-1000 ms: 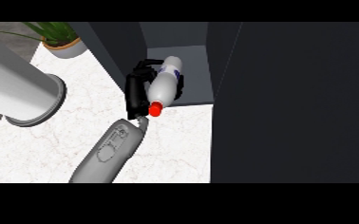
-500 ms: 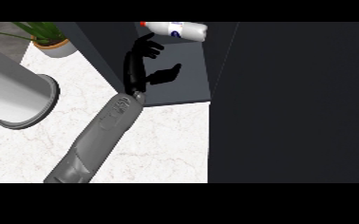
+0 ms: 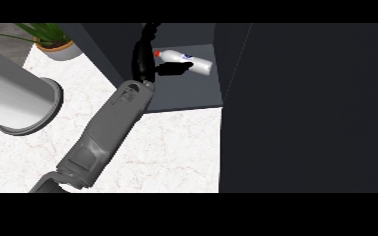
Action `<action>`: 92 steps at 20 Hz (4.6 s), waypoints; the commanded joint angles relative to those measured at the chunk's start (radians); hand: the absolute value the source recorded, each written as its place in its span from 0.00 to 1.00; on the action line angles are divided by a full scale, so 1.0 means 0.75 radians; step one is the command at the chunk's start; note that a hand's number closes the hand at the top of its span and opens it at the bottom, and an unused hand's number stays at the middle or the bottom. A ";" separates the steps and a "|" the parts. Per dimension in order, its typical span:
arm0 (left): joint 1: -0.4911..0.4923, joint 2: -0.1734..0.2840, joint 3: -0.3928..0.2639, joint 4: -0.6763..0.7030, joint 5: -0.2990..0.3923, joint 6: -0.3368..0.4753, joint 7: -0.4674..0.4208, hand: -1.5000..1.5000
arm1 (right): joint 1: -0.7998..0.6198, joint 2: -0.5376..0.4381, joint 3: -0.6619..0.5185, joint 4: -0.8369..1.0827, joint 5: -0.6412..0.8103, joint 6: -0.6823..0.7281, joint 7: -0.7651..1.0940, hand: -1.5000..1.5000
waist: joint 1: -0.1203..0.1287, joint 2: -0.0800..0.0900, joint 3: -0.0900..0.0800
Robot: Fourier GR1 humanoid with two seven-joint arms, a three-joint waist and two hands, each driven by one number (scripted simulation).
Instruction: Pick up the bottled water, place it into the cabinet and close the cabinet
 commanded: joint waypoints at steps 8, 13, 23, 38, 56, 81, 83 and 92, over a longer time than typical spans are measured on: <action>-0.059 0.045 0.235 0.144 0.144 -0.287 -0.405 0.00 | 0.013 -0.028 -0.057 -0.021 -0.046 0.008 -0.001 0.00 | 0.041 0.009 -0.009; -0.036 0.021 0.318 0.121 0.234 -0.480 -0.531 0.00 | 0.162 -0.085 -0.002 -0.138 0.001 0.016 -0.033 0.00 | 0.058 -0.007 -0.008; 0.077 -0.034 0.278 -0.055 0.292 -0.606 -0.575 0.00 | 0.128 -0.010 0.055 -0.091 0.081 -0.080 -0.019 0.00 | 0.118 -0.029 -0.007; 0.607 -0.020 0.006 -0.872 0.410 -0.632 -0.311 0.00 | 0.194 -0.053 0.053 -0.134 0.057 -0.065 -0.038 0.00 | 0.157 -0.041 -0.006; 1.486 0.213 -0.326 -2.107 0.368 -0.605 -0.026 0.00 | 0.091 -0.179 0.185 -0.166 0.221 -0.013 0.118 1.00 | 0.133 -0.025 -0.007; 2.149 0.488 0.118 -2.447 0.747 -0.962 -0.269 0.00 | -0.142 -0.079 0.529 -0.363 0.445 0.078 0.544 1.00 | 0.199 -0.017 -0.013; 2.212 0.500 0.131 -2.432 0.777 -1.048 -0.309 0.00 | -0.170 -0.045 0.481 -0.337 0.394 0.074 0.560 1.00 | 0.212 -0.021 -0.012; 2.318 0.575 0.387 -2.397 0.993 -1.248 -0.345 0.00 | -0.631 0.163 0.360 -0.111 0.293 -0.060 0.823 1.00 | 0.211 -0.018 -0.010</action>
